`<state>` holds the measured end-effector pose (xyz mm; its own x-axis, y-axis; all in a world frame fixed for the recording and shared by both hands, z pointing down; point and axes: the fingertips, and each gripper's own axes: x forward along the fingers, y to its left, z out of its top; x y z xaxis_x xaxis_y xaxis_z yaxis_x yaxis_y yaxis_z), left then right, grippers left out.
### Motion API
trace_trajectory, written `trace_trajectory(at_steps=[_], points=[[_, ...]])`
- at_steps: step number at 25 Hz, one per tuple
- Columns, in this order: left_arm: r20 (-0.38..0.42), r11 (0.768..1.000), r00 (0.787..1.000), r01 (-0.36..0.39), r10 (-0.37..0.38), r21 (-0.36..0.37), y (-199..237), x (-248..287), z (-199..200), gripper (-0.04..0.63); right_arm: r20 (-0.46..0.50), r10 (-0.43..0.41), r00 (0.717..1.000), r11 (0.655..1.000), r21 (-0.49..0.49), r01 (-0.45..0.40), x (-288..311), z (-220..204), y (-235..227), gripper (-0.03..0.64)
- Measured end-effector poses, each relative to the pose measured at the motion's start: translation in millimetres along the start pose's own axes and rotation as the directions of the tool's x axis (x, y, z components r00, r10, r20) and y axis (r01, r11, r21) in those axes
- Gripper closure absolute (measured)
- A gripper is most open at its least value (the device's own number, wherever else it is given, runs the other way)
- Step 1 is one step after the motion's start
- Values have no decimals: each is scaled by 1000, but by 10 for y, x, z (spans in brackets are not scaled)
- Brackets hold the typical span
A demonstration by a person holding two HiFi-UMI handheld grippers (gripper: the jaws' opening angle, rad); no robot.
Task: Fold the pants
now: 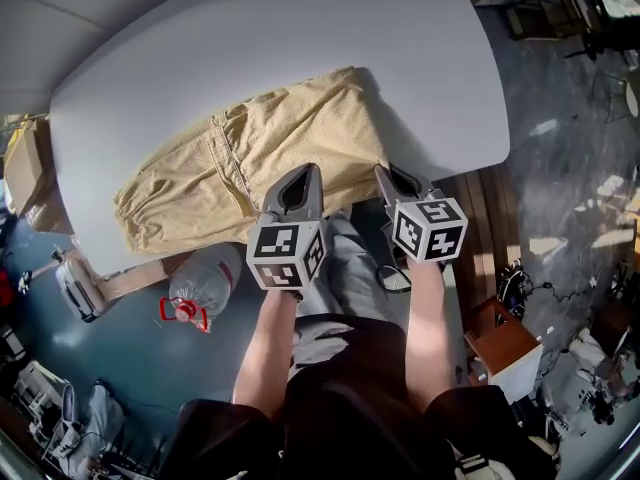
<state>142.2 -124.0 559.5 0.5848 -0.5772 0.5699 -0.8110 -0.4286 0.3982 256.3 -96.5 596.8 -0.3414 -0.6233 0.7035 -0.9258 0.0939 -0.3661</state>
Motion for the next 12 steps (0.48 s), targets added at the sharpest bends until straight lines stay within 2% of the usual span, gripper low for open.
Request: trace_trajectory(at_steps=[8, 12], points=[[-33, 992, 994, 108, -107, 58, -743, 391, 16, 592, 25, -87, 996, 995, 58, 85, -502, 34, -751, 575], [-36, 987, 990, 140, -137, 77, -971, 456, 20, 591, 34, -99, 995, 993, 67, 97, -664, 59, -922, 575]])
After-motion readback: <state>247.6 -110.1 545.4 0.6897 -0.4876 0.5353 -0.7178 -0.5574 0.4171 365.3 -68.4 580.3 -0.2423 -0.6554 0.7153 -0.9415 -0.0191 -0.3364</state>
